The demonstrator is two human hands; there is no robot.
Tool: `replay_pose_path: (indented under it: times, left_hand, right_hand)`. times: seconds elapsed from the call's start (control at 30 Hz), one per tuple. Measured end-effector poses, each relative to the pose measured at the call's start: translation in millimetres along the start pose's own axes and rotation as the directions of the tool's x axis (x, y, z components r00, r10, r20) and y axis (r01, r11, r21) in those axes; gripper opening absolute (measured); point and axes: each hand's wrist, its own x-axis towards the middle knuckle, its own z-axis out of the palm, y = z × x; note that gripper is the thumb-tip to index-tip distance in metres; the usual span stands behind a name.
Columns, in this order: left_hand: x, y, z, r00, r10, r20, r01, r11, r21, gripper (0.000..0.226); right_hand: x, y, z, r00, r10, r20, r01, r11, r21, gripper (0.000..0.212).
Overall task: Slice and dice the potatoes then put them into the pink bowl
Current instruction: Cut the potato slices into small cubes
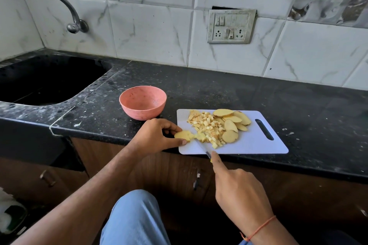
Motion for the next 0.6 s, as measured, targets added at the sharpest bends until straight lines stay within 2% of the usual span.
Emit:
replay_pose_path:
  times: [0.13, 0.23, 0.43, 0.6]
  left_hand:
    - [-0.8, -1.0, -1.2, 1.0, 0.021, 0.016, -0.022, 1.0, 0.012, 0.049]
    - [-0.6, -2.4, -2.3, 0.999, 0.037, 0.025, -0.038, 0.999, 0.007, 0.051]
    - [0.0, -2.8, -1.9, 1.0, 0.013, 0.023, -0.012, 1.0, -0.006, 0.04]
    - [0.0, -0.6, -2.7, 1.0, -0.008, 0.027, 0.008, 1.0, -0.026, 0.039]
  right_hand:
    - [5.3, 6.6, 0.3, 0.998, 0.061, -0.036, -0.051, 0.972, 0.228, 0.054]
    - [10.1, -0.3, -1.7, 0.996, 0.039, -0.078, -0.015, 0.957, 0.29, 0.054]
    - [19.2, -17.3, 0.0, 0.996, -0.016, -0.084, 0.031, 0.983, 0.183, 0.054]
    - [35.1, -13.5, 6.0, 0.996, 0.022, -0.082, -0.012, 0.992, 0.125, 0.055]
